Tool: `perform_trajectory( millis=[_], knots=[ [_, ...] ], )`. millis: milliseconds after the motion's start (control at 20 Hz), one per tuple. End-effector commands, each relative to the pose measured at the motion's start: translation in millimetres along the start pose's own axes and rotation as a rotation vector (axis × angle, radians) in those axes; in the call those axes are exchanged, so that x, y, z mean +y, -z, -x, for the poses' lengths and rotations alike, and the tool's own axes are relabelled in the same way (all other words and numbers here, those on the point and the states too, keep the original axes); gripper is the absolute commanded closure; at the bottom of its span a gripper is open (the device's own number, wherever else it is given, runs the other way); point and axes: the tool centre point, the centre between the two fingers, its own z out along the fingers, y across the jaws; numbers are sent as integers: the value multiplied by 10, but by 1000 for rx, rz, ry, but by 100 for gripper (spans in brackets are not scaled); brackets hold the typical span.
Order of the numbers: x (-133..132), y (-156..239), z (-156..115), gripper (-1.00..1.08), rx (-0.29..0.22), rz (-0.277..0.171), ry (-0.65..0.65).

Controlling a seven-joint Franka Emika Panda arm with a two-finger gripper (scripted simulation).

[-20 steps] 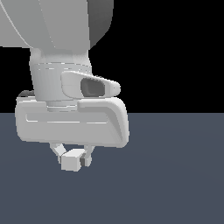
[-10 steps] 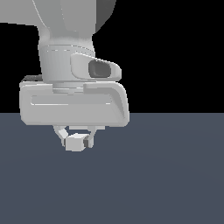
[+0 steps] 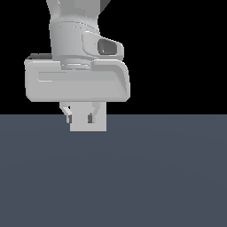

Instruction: Plug the charger into the wall socket.

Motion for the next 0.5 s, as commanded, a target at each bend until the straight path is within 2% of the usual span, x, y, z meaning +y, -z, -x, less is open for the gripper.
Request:
perform_trajectory(
  millis=[0, 450],
  knots=[
    [-9, 57, -40, 108, -1, -4, 19],
    [-16, 94, -69, 108, -2, -8, 30]
  ],
)
